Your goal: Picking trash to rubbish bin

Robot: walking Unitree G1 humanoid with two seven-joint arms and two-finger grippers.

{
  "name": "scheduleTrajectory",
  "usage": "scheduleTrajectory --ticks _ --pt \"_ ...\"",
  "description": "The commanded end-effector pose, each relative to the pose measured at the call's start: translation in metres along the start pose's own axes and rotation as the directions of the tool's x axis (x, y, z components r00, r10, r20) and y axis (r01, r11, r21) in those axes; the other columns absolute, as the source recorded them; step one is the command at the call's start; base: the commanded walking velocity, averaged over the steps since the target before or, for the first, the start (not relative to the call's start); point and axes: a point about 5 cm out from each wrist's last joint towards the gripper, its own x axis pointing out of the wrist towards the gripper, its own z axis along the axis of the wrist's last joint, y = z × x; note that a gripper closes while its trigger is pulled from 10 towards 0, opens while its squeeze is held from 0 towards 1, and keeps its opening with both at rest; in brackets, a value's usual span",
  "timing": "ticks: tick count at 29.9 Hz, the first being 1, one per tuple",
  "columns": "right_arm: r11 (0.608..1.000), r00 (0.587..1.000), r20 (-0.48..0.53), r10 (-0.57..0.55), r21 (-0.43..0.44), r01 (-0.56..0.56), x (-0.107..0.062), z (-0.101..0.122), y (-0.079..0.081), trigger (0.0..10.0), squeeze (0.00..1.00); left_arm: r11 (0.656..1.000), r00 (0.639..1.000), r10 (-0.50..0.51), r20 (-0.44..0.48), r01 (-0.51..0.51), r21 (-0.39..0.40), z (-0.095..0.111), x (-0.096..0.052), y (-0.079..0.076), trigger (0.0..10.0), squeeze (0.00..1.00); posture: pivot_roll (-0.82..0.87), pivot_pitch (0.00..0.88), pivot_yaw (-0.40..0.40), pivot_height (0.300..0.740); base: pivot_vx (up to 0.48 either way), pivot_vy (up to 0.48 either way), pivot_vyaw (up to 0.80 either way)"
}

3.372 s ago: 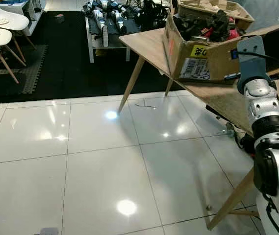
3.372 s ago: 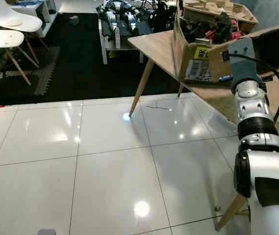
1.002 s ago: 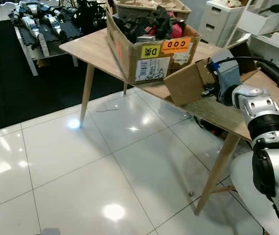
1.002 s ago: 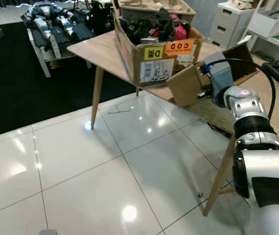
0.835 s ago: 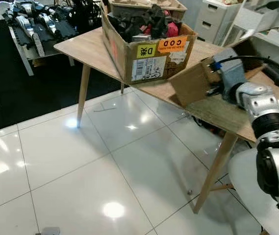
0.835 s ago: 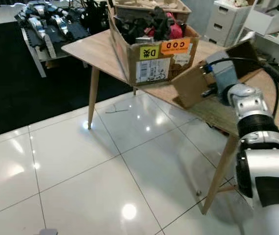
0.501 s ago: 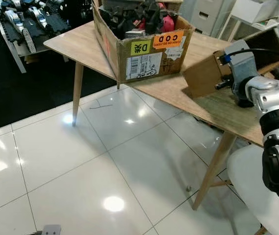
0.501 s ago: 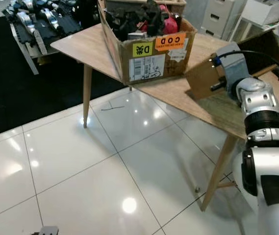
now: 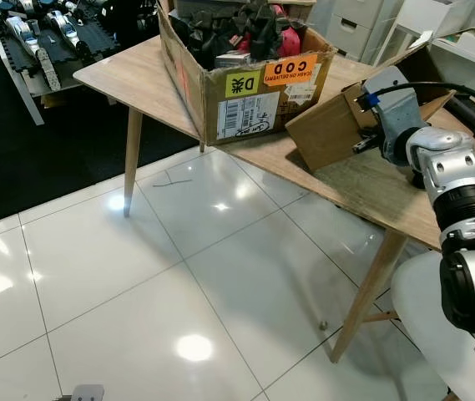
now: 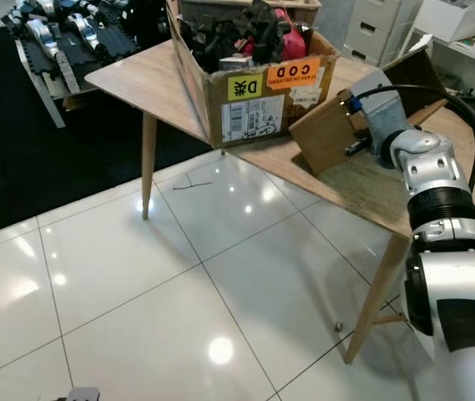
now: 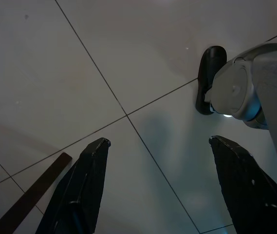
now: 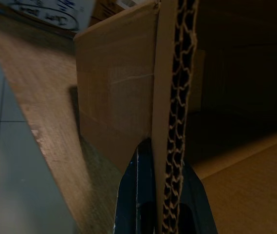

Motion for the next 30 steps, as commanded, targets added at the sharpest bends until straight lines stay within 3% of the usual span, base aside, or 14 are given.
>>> scheduleTrajectory --ticks 1,4,12,22,30 --pt "0.999 0.999 -0.009 -0.037 0.018 0.037 -0.004 -0.001 -0.008 10.0 0.0 1.0 1.0 -0.008 -0.026 0.008 0.0 -0.008 -0.001 -0.002 10.0 0.0 0.01 0.105 -0.03 0.74 0.322 0.0 -0.64" --pt "0.998 1.0 -0.012 -0.025 0.056 0.026 -0.005 -0.002 -0.01 10.0 0.0 1.0 1.0 -0.009 -0.025 0.01 0.002 -0.008 -0.001 -0.003 10.0 0.0 0.01 0.106 -0.03 0.74 0.322 0.0 -0.68" --pt "0.998 1.0 -0.01 -0.023 0.058 0.023 -0.005 -0.003 -0.01 10.0 0.0 1.0 1.0 -0.01 -0.023 0.011 0.005 -0.007 -0.001 -0.003 10.0 0.0 0.01 0.104 -0.026 0.74 0.321 0.0 -0.76" --pt "0.996 0.99 0.118 0.081 0.014 -0.083 -0.003 0.012 0.004 10.0 0.0 1.0 1.0 -0.009 -0.018 0.009 0.011 -0.004 0.0 -0.002 10.0 0.0 0.01 0.097 -0.027 0.74 0.319 0.0 0.0" --pt "0.987 0.985 0.065 0.162 0.001 -0.162 0.0 0.007 0.015 10.0 0.0 1.0 1.0 -0.005 -0.019 0.005 0.003 -0.003 0.0 -0.002 10.0 0.0 0.02 0.09 -0.031 0.74 0.278 0.0 0.0"
